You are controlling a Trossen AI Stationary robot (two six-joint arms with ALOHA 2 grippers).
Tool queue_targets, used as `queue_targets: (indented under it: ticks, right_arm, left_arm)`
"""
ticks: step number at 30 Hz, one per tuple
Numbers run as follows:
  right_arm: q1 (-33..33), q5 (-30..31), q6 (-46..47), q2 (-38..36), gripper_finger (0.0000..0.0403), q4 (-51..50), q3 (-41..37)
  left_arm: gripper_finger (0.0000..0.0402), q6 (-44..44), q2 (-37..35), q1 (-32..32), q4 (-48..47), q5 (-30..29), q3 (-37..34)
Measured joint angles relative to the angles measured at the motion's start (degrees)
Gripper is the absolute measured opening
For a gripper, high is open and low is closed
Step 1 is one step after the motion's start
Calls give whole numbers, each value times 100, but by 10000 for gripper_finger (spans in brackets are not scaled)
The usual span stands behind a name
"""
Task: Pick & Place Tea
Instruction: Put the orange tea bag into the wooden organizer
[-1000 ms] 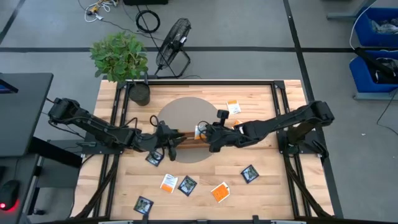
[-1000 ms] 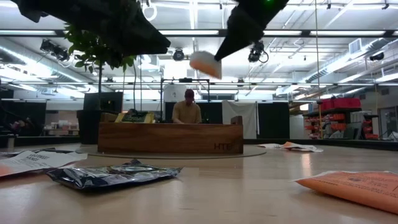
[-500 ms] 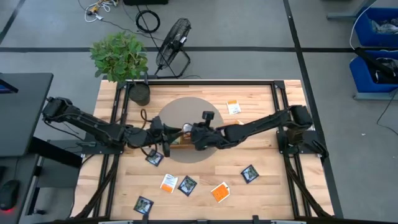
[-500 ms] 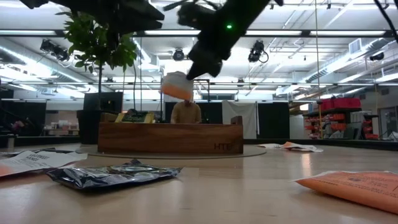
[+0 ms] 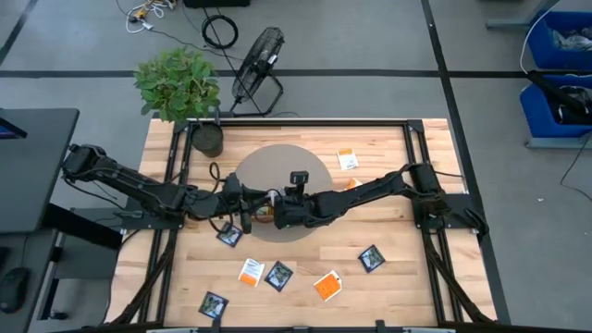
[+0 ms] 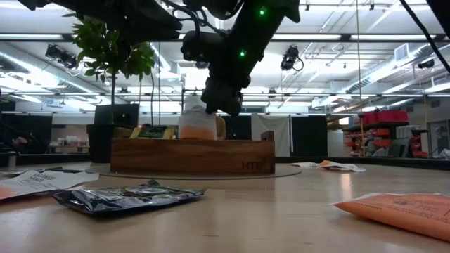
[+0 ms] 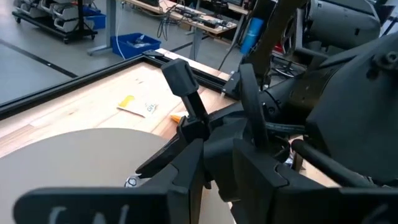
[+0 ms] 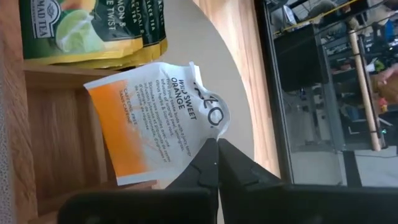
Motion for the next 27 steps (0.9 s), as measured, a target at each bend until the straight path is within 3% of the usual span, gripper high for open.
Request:
queue_targets:
  ticks: [14,27]
  right_arm:
    - [0,-231,145,2,14,-20,0]
    - [42,-501,147,-95,164,-293,0]
  left_arm:
    - [89,4,0,0,-28,0,0]
    - [89,11,0,0,-159,1,0]
